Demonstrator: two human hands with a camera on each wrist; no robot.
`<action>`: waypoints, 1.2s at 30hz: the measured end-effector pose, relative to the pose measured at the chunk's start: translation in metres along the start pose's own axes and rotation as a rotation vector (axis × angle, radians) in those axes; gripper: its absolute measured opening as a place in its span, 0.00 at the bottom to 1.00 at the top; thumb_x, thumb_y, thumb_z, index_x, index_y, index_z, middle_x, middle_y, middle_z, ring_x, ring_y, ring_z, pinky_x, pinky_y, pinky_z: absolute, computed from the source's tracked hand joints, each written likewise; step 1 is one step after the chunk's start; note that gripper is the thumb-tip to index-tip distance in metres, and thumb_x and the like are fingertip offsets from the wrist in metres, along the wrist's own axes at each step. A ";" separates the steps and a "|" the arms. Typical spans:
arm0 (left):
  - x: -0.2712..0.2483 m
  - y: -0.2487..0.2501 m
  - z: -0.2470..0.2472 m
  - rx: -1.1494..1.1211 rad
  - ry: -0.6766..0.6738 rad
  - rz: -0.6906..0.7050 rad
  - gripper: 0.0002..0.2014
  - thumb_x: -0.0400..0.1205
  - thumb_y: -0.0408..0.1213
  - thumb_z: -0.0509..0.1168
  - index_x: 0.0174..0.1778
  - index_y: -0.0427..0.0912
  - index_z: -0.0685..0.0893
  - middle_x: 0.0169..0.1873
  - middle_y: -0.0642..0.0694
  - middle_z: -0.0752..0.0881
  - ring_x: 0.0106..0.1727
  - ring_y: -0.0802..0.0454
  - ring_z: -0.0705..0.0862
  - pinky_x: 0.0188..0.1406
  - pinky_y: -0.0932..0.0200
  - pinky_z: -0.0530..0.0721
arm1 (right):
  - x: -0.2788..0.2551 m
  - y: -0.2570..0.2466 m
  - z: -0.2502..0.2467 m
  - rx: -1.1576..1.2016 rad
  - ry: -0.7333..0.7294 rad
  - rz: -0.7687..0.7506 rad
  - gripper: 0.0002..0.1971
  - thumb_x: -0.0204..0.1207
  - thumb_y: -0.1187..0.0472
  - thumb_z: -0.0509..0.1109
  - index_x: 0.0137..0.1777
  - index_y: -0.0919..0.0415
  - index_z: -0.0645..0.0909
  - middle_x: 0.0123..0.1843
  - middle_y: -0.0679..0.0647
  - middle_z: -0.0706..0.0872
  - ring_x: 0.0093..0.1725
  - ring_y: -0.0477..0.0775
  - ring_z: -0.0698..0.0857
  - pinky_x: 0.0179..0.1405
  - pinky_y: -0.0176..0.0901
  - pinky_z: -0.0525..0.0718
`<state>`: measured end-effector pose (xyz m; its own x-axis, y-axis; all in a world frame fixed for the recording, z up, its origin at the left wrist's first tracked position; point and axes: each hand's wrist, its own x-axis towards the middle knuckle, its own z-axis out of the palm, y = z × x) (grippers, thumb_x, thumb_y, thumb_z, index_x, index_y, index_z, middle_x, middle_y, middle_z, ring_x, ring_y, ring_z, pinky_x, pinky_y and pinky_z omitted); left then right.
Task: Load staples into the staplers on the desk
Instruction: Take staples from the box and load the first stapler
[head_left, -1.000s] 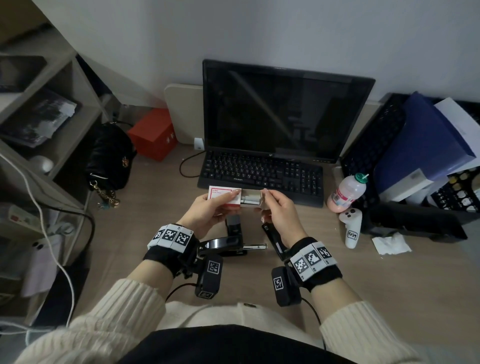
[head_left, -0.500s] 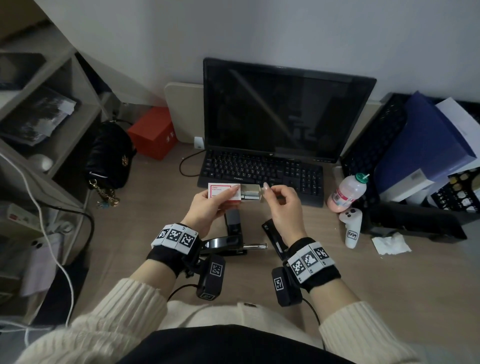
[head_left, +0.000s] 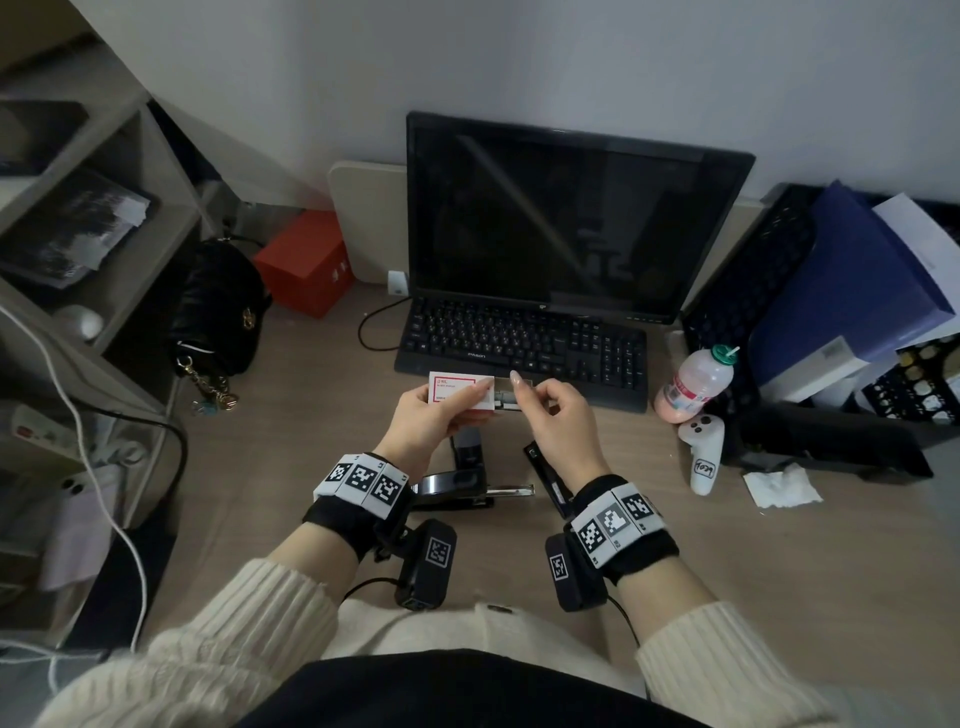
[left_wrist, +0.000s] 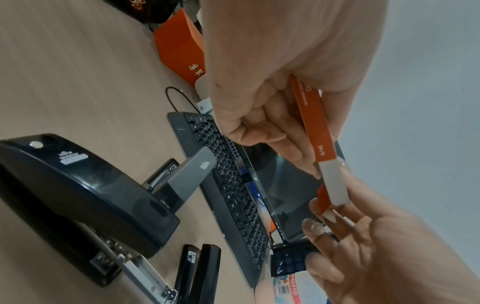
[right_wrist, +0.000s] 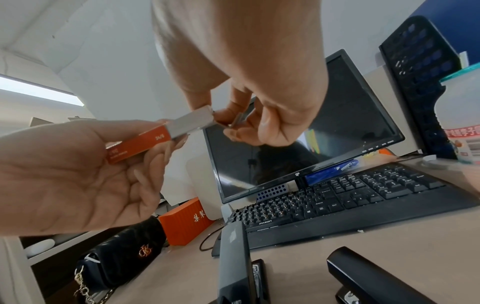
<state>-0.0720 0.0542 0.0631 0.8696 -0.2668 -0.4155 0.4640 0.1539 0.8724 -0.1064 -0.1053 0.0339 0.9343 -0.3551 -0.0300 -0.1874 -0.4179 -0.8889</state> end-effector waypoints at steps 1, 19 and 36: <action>0.000 0.000 0.000 -0.007 0.002 -0.002 0.11 0.79 0.36 0.74 0.54 0.33 0.87 0.43 0.40 0.91 0.35 0.55 0.91 0.28 0.73 0.80 | 0.000 0.000 0.000 0.000 -0.002 0.001 0.24 0.77 0.41 0.67 0.30 0.59 0.75 0.36 0.52 0.77 0.36 0.46 0.76 0.36 0.34 0.71; -0.004 0.002 0.000 -0.021 0.054 0.003 0.07 0.79 0.33 0.73 0.50 0.34 0.87 0.41 0.41 0.91 0.32 0.58 0.90 0.26 0.74 0.80 | -0.001 0.002 -0.001 -0.074 -0.054 0.018 0.28 0.76 0.40 0.69 0.31 0.67 0.76 0.39 0.61 0.86 0.47 0.56 0.83 0.47 0.47 0.79; -0.004 -0.002 0.006 0.068 0.124 0.027 0.11 0.78 0.34 0.75 0.52 0.32 0.86 0.43 0.39 0.90 0.32 0.57 0.90 0.24 0.76 0.78 | -0.005 0.008 -0.001 -0.352 0.045 0.009 0.21 0.76 0.34 0.64 0.38 0.52 0.83 0.42 0.45 0.82 0.39 0.47 0.81 0.34 0.44 0.79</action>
<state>-0.0771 0.0491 0.0648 0.8979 -0.1428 -0.4163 0.4310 0.0938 0.8975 -0.1129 -0.1080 0.0275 0.9195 -0.3931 -0.0096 -0.2955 -0.6747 -0.6763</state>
